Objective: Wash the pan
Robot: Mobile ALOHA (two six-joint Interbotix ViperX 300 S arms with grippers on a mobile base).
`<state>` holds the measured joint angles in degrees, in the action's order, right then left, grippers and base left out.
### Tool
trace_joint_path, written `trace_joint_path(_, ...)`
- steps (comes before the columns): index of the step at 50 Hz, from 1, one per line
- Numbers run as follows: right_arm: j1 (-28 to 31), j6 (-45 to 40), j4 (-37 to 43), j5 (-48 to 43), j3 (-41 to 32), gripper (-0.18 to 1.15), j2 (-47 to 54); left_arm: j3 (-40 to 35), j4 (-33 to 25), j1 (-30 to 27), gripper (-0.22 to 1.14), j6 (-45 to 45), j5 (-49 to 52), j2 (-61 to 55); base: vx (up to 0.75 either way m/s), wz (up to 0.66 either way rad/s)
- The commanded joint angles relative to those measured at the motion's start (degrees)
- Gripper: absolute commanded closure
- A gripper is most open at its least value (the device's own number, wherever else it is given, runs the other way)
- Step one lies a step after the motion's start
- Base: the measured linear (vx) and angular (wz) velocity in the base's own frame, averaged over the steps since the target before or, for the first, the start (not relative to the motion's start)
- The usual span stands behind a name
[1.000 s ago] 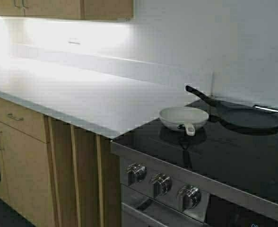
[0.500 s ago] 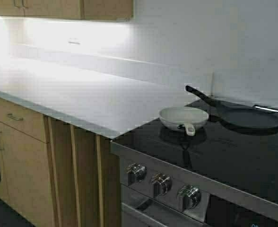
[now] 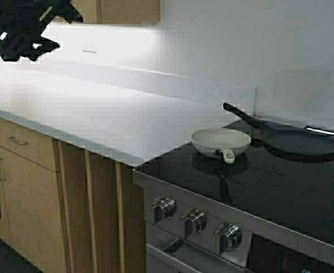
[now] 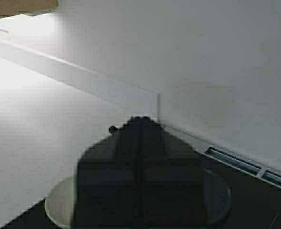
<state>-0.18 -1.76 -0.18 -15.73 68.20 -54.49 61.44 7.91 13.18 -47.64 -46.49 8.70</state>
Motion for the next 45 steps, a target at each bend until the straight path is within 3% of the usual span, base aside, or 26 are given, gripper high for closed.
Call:
trace_joint_path(1,-0.09,0.09,0.0,-0.26,-0.7,0.91,0.35,-5.01,4.31,1.85,-0.09,-4.22,-6.15,-8.96,0.0,0.0)
trace_joint_path(15,-0.09,0.18,0.0,-0.18,-0.62,0.91,0.35,-16.17,7.65,7.65,-0.09,-14.06,-12.74,-27.42,0.0,0.0)
trace_joint_path(45,-0.09,0.09,-0.44,0.0,-0.62,0.91,0.35,-39.99,7.47,17.58,-0.09,-28.74,-14.77,-55.02,0.0,0.0)
